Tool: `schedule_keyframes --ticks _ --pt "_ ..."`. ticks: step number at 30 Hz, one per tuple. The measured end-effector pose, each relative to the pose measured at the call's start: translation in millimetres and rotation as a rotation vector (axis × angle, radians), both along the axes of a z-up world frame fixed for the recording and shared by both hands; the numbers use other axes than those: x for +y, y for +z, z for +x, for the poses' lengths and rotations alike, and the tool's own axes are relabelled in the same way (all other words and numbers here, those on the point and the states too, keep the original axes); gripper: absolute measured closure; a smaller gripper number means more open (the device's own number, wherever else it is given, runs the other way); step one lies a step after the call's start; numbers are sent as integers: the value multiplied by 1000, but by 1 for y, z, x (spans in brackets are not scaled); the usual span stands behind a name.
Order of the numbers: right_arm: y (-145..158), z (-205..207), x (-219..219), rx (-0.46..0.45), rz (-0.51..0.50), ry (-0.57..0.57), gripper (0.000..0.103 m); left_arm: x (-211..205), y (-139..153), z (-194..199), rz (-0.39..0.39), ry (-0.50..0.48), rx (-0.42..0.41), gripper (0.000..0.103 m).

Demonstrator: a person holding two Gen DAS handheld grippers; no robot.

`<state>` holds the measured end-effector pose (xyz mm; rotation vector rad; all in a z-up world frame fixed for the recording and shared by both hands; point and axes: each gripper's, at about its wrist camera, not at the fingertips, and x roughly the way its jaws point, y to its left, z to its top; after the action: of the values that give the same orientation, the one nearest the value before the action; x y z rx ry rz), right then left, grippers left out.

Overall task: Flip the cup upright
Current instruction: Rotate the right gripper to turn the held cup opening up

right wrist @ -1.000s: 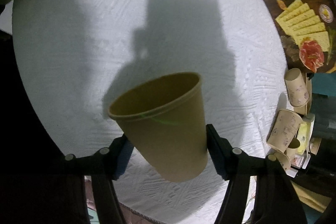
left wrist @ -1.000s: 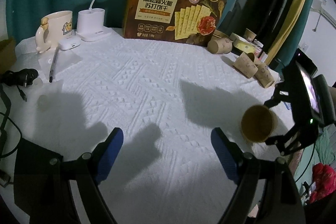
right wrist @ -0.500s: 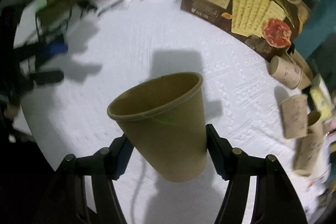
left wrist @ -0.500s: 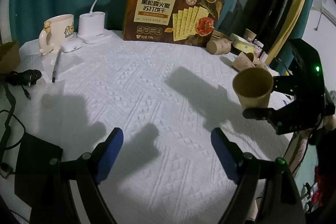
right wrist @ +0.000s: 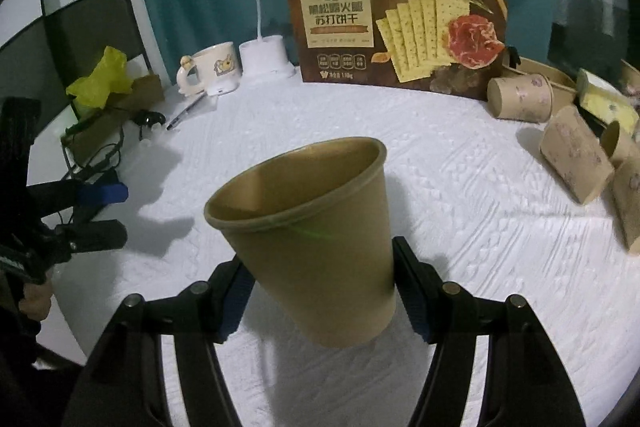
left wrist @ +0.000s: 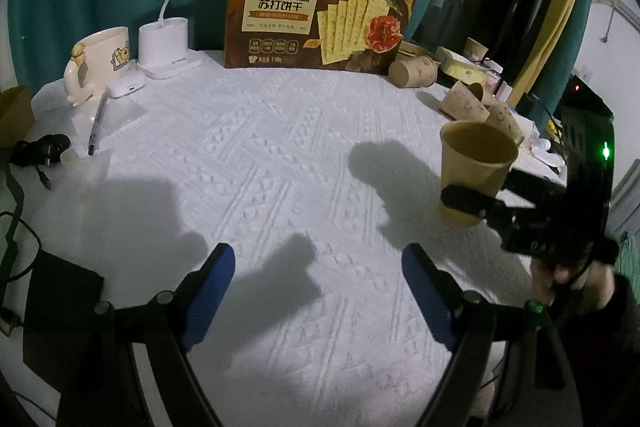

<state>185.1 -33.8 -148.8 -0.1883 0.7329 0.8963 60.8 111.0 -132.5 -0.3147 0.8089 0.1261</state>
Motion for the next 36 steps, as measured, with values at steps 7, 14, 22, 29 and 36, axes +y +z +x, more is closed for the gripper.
schedule_keyframes --ticks 7,14,22,29,36 --pt "-7 -15 -1 -27 32 -24 40 -6 -3 1 -3 -11 11 17" --pt "-13 -20 0 -25 -10 -51 40 -10 -7 0 -16 -21 11 17" --pt "-15 -20 -2 -24 -41 -73 40 -9 -11 -4 -27 -26 15 17" --pt "-15 -21 -3 -17 -58 -83 40 -11 -13 -8 -29 -29 14 17" --pt "-19 -29 -10 -14 -75 -101 40 -15 -11 -13 -22 -35 6 17"
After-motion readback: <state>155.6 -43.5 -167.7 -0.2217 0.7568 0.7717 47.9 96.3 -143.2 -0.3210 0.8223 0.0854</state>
